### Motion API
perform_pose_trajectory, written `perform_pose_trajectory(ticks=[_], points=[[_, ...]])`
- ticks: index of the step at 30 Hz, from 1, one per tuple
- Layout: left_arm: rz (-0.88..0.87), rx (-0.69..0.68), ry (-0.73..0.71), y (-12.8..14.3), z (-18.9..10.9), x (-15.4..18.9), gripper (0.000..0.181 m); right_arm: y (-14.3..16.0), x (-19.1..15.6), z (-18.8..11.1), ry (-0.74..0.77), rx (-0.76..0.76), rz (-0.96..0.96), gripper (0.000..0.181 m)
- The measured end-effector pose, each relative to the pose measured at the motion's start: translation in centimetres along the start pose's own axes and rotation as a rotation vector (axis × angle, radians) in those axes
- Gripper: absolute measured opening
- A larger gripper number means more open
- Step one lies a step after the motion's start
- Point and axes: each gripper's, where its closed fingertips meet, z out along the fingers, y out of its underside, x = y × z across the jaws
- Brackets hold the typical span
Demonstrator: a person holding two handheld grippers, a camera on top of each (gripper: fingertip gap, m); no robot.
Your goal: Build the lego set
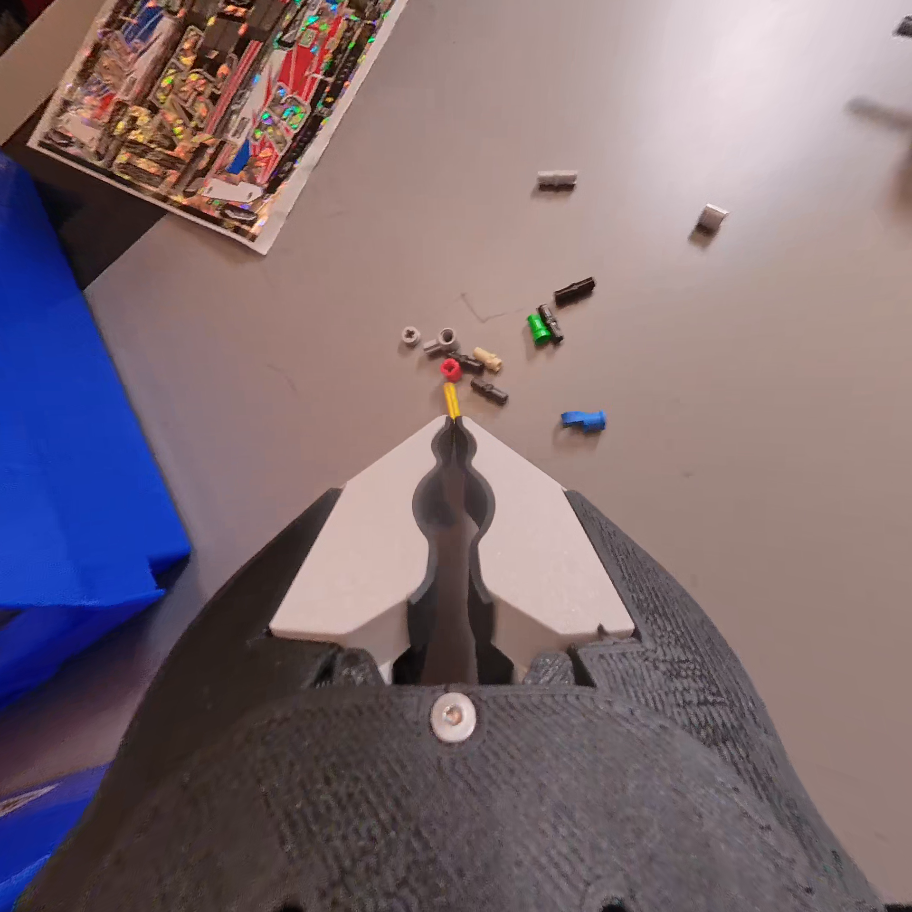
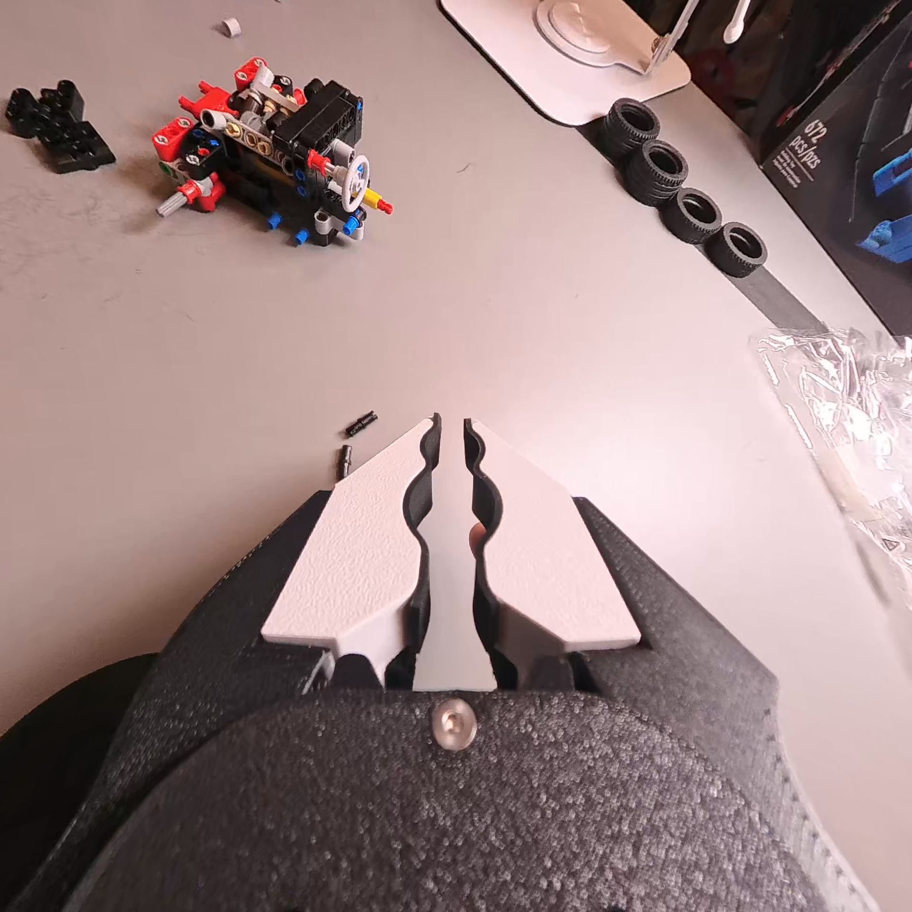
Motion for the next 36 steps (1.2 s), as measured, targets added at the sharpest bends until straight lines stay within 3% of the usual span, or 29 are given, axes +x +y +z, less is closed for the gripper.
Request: perform_pose_trajectory(ticks=[3, 13, 22, 26, 30, 33, 36], points=[[0.002, 0.022, -0.028, -0.4, -0.2, -0.4, 0.0, 0.0, 0.0, 0.0, 0.002, 0.002, 0.001, 0.008], [-0.015, 0.05, 0.098, -1.1, 0.7, 1.8, 0.014, -0.1, 0.0, -0.2, 0.007, 0.014, 0.002, 0.007], [-0.006, 0.045, 0.077, -1.3, 0.4, 1.3, 0.003, -0.7, 0.2, -0.4, 0.023, 0.048, 0.005, 0.005], [0.006, 0.254, 0.362, -5.0, -3.5, 6.5, 0.002, -4.7, -1.9, -1.6, -0.043, 0.259, -0.063, 0.007], [0.022, 0.43, 0.778, -8.5, -9.3, 14.7, 0.002, -9.2, -8.5, -2.2, -0.225, 0.454, -0.189, 0.008], [0.1, 0.434, 0.997, -8.9, -11.8, 20.7, 0.002, -10.8, -13.8, -1.5, -0.334, 0.5, -0.316, 0.008], [0.159, 0.393, 1.124, -8.4, -12.7, 25.1, 0.002, -11.6, -17.2, -1.0, -0.386, 0.521, -0.388, 0.008]])
